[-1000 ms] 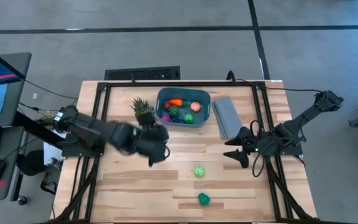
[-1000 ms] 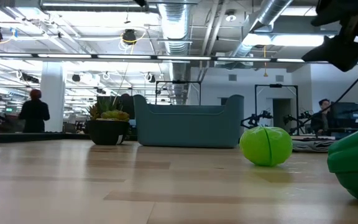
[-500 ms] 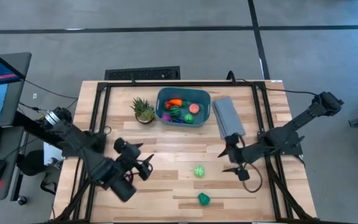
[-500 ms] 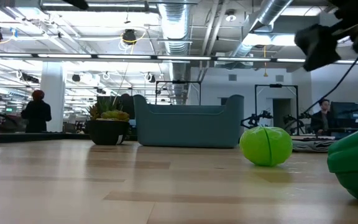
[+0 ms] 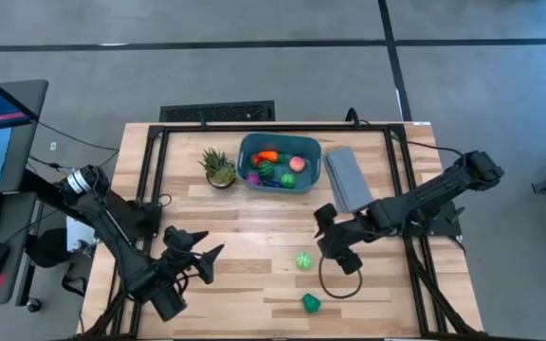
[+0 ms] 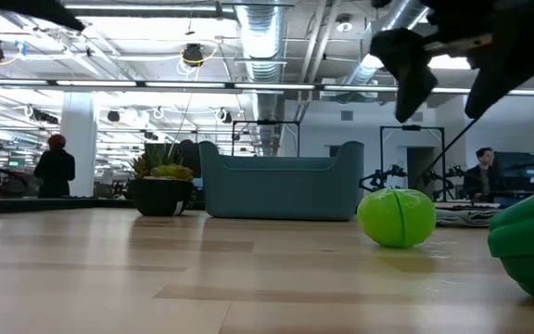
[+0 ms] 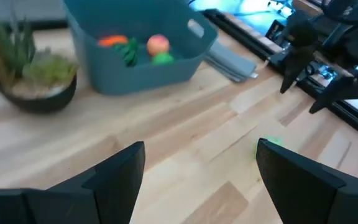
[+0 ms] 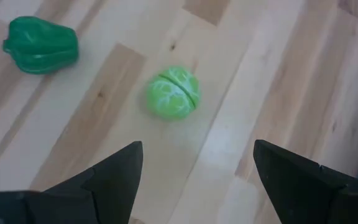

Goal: Pick and placing Produce into tupperware
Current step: Put the cabbage into the blue bin

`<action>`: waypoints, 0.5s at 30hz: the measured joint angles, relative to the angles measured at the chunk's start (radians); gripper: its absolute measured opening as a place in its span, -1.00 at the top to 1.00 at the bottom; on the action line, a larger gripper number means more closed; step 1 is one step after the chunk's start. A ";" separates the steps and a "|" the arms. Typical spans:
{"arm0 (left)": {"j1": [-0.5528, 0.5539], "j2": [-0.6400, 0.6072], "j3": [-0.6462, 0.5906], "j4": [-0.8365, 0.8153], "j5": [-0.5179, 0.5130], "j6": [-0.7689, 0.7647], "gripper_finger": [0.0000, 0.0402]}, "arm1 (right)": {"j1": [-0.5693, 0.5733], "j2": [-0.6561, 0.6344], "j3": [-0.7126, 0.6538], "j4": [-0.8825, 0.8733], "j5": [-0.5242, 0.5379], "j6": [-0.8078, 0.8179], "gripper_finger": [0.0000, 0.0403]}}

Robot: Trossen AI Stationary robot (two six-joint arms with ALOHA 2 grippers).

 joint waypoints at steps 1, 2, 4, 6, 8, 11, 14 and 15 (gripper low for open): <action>-0.011 0.000 -0.015 -0.003 0.010 -0.040 -0.47 | -0.002 0.010 0.013 -0.006 -0.006 -0.028 -0.63; -0.024 0.000 -0.033 -0.009 0.023 -0.086 -0.47 | -0.003 0.021 0.028 -0.005 -0.013 -0.059 -0.63; -0.047 0.000 -0.070 -0.004 0.036 -0.149 -0.47 | -0.001 0.041 0.056 -0.010 -0.019 -0.126 -0.63; -0.063 0.000 -0.102 0.044 0.033 -0.159 -0.47 | -0.001 0.062 0.087 -0.031 -0.041 -0.180 -0.63; -0.072 0.001 -0.126 0.078 0.026 -0.159 -0.47 | -0.002 0.081 0.108 -0.055 -0.073 -0.206 -0.63; -0.075 0.001 -0.154 0.118 -0.072 -0.140 -0.47 | -0.016 0.114 0.132 -0.055 -0.125 -0.206 -0.63; -0.059 0.001 -0.162 0.144 -0.257 -0.093 -0.47 | -0.033 0.140 0.152 -0.048 -0.166 -0.187 -0.63; -0.046 0.001 -0.162 0.162 -0.311 -0.068 -0.47 | -0.037 0.145 0.155 -0.050 -0.178 -0.179 -0.63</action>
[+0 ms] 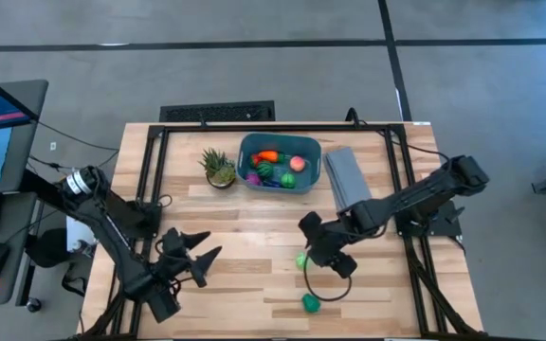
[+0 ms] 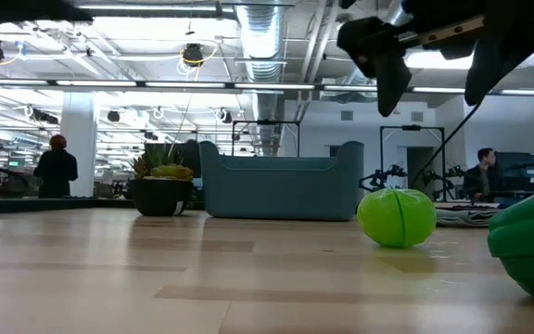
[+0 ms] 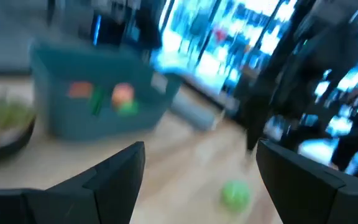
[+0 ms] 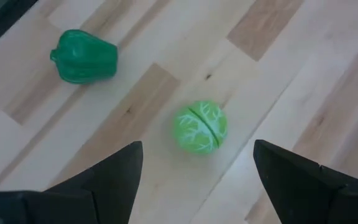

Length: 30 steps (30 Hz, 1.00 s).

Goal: Pick and placing Produce into tupperware
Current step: Put the cabbage into the blue bin

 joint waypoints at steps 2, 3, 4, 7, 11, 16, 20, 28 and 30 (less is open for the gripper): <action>0.027 0.000 0.001 0.047 -0.099 0.066 -0.47 | -0.008 0.003 0.003 -0.005 -0.014 0.009 -0.63; 0.043 -0.001 0.012 0.053 -0.127 0.098 -0.47 | -0.010 0.003 0.005 -0.003 -0.021 0.011 -0.63; 0.057 -0.002 0.028 0.057 -0.138 0.134 -0.47 | -0.010 0.002 0.006 -0.002 -0.023 0.018 -0.63; 0.091 -0.002 0.119 0.058 -0.147 0.301 -0.45 | -0.015 -0.011 0.006 -0.017 -0.027 0.051 -0.63; 0.134 -0.003 0.278 0.058 -0.089 0.612 -0.44 | -0.019 -0.021 0.005 -0.046 -0.027 0.073 -0.63; 0.215 -0.003 0.441 0.183 0.037 1.052 -0.44 | -0.025 -0.025 0.005 -0.049 -0.025 0.099 -0.63; 0.293 -0.001 0.492 0.449 0.217 1.488 -0.44 | -0.025 -0.025 0.005 -0.043 -0.022 0.131 -0.63; 0.452 -0.005 0.494 0.985 0.779 2.095 -0.44 | -0.025 -0.025 0.005 -0.040 -0.022 0.228 -0.63; 0.473 -0.025 0.493 0.987 0.854 2.117 -0.44 | -0.021 -0.025 0.005 -0.042 -0.022 0.268 -0.63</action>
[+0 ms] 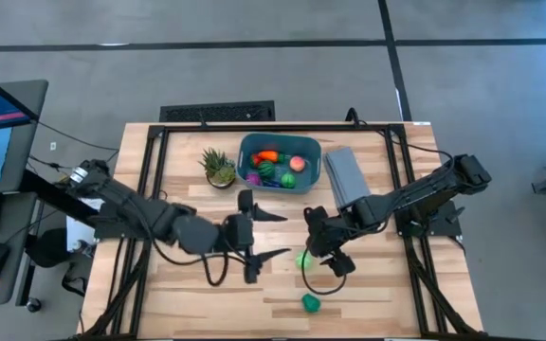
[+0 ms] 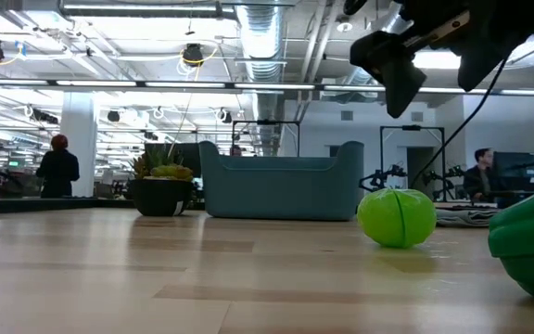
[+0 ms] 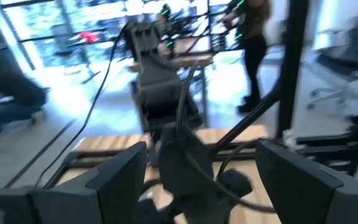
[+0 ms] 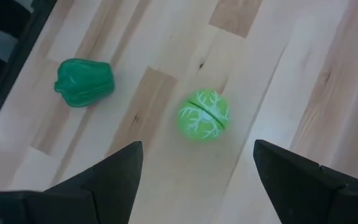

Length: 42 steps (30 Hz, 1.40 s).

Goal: Pick and placing Produce into tupperware
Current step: Put the cabbage into the blue bin

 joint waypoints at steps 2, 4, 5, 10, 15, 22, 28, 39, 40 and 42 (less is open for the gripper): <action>0.014 -0.035 0.000 -0.028 0.057 0.002 -0.44 | 0.009 0.000 0.000 -0.007 0.000 0.035 -0.63; 0.016 -0.080 -0.016 -0.081 0.090 -0.001 -0.44 | 0.022 0.000 0.000 -0.008 0.000 0.063 -0.63; 0.015 -0.107 -0.036 -0.102 0.094 -0.009 -0.44 | 0.029 0.000 0.000 -0.009 0.000 0.073 -0.63; 0.015 -0.294 -0.243 0.008 0.090 -0.013 -0.44 | 0.060 0.000 0.000 -0.009 0.000 0.093 -0.63; 0.018 -0.542 -0.587 0.279 -0.013 -0.005 -0.44 | 0.061 0.000 0.000 -0.008 0.000 0.102 -0.63; 0.018 -0.850 -0.996 0.467 -0.083 -0.154 -0.44 | 0.037 0.000 -0.001 -0.005 0.000 0.102 -0.63; 0.018 -1.065 -1.180 0.508 -0.093 -0.372 -0.44 | 0.013 0.000 -0.001 -0.004 0.000 0.102 -0.63; 0.018 -1.202 -1.239 0.216 -0.177 -0.360 -0.44 | -0.026 0.000 -0.001 0.027 0.000 0.080 -0.63; 0.018 -1.193 -1.239 0.227 -0.138 -0.279 -0.44 | -0.027 0.000 -0.001 0.026 0.000 0.063 -0.63; 0.018 -1.176 -1.239 0.285 0.000 -0.081 -0.44 | -0.020 0.000 -0.001 0.026 -0.002 0.014 -0.63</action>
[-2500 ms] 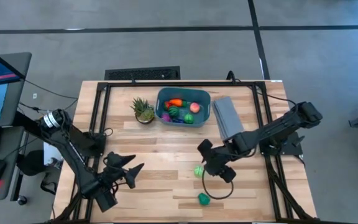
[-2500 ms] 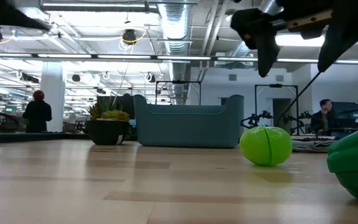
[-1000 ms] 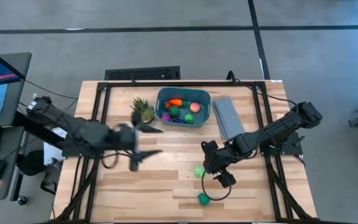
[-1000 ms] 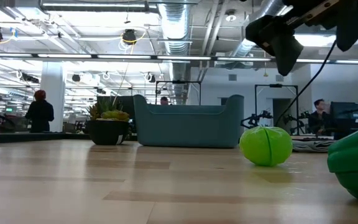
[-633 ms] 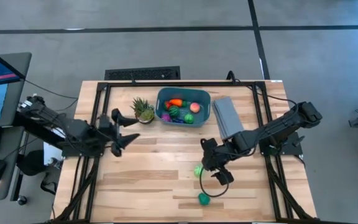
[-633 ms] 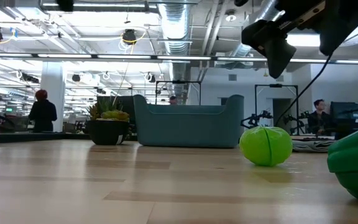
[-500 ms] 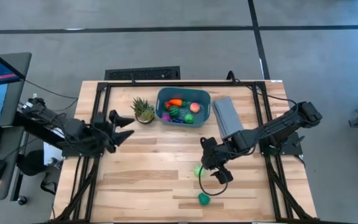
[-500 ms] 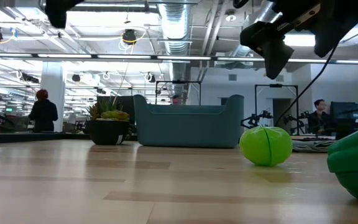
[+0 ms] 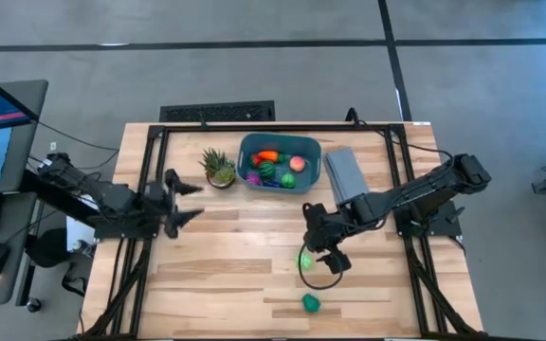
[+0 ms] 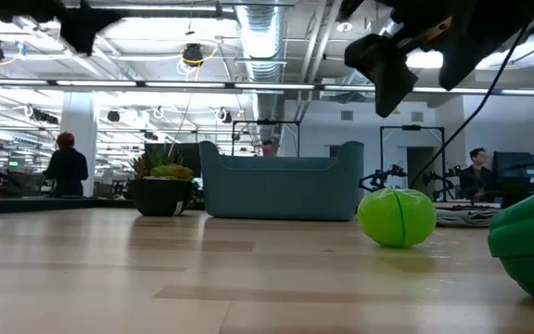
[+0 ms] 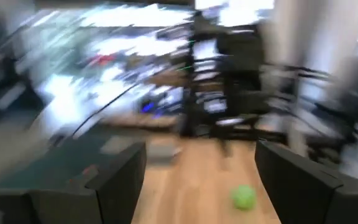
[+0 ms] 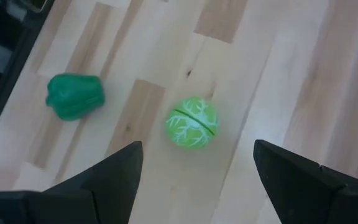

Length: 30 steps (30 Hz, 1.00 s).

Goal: Pick and placing Produce into tupperware
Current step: Put the cabbage into the blue bin

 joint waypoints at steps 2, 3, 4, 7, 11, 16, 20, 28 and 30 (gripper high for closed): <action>0.007 0.010 0.000 0.054 0.152 0.174 -0.44 | 0.015 0.000 0.004 -0.002 -0.004 -0.056 -0.63; 0.016 0.011 0.001 0.065 0.191 0.226 -0.44 | 0.024 0.000 0.012 -0.002 -0.005 -0.091 -0.63; 0.026 0.010 0.001 0.062 0.200 0.248 -0.44 | 0.033 0.000 0.022 0.004 -0.006 -0.130 -0.63; 0.070 -0.004 0.001 -0.007 0.186 0.236 -0.44 | 0.055 0.000 0.036 0.043 -0.007 -0.234 -0.63; 0.138 -0.037 0.001 -0.114 0.232 0.157 -0.44 | 0.032 0.015 0.054 0.075 -0.025 -0.206 -0.63; 0.203 -0.090 0.001 -0.177 0.309 0.116 -0.44 | 0.014 0.083 0.077 0.086 -0.067 -0.208 -0.63; 0.229 -0.144 0.001 -0.203 0.338 0.107 -0.44 | 0.047 0.154 0.117 0.070 -0.072 -0.326 -0.63; 0.233 -0.249 0.002 -0.273 0.383 0.051 -0.44 | 0.067 0.280 0.160 0.045 0.040 -0.448 -0.63; 0.233 -0.267 0.002 -0.288 0.383 0.039 -0.44 | 0.065 0.303 0.163 0.036 0.064 -0.472 -0.63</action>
